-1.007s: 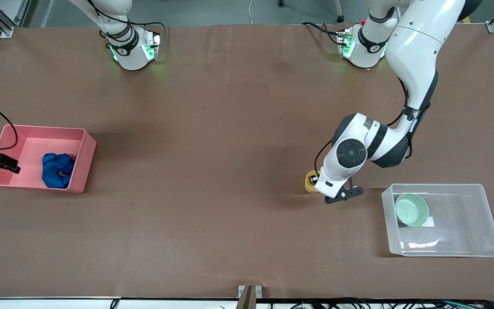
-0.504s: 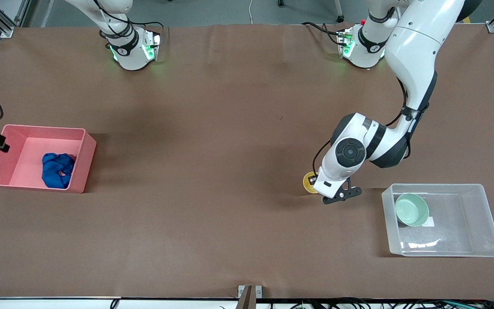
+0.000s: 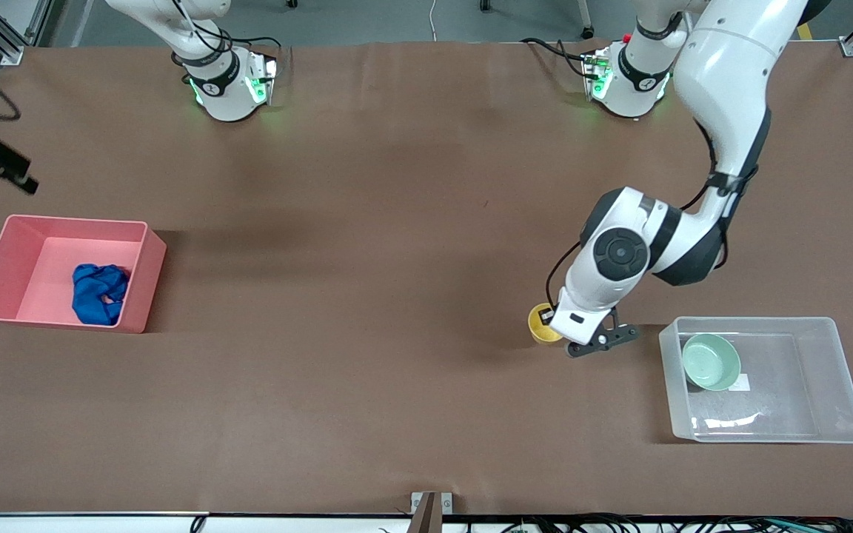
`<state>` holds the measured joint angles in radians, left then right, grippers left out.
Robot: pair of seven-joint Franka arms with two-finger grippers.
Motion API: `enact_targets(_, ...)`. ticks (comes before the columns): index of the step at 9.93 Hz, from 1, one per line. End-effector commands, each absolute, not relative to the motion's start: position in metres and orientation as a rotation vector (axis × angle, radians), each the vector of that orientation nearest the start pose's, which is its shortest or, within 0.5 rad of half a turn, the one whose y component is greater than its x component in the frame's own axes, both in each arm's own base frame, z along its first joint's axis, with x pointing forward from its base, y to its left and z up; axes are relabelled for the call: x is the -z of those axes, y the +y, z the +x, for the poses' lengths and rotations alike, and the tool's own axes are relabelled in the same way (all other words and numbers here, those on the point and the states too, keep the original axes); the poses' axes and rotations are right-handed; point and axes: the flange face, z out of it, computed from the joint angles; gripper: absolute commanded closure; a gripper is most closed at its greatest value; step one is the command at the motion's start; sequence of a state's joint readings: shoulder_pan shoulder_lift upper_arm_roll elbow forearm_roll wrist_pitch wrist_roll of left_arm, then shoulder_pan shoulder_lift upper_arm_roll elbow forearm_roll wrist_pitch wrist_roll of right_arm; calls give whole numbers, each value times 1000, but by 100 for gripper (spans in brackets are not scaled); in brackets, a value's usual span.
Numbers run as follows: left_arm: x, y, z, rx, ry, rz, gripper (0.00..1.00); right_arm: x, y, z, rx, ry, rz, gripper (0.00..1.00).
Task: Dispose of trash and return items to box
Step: 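Grasp the yellow cup with the left gripper while the right gripper withdraws, then carry the yellow cup with the left gripper over the green bowl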
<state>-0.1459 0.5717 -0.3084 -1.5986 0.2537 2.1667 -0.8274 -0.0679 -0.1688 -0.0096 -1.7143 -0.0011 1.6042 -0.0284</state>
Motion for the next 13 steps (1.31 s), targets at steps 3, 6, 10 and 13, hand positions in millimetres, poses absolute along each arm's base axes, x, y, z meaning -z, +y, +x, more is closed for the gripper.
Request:
enact_targets(3, -380, -253, 663, 134, -388, -3051, 100, -659, 7, 475, 71, 59, -3170, 0)
enact_targets(6, -408, -210, 678, 139, -307, -3064, 100, -657, 3, 470, -7, 39, -3171, 0)
enact_targets(10, -453, -144, 690, 191, -83, -3056, 100, -695, -5, 485, 81, -38, -3162, 0)
enact_targets(13, -461, -88, 695, 156, 43, -3039, 100, -693, -3, 509, 82, -47, -3156, 0)
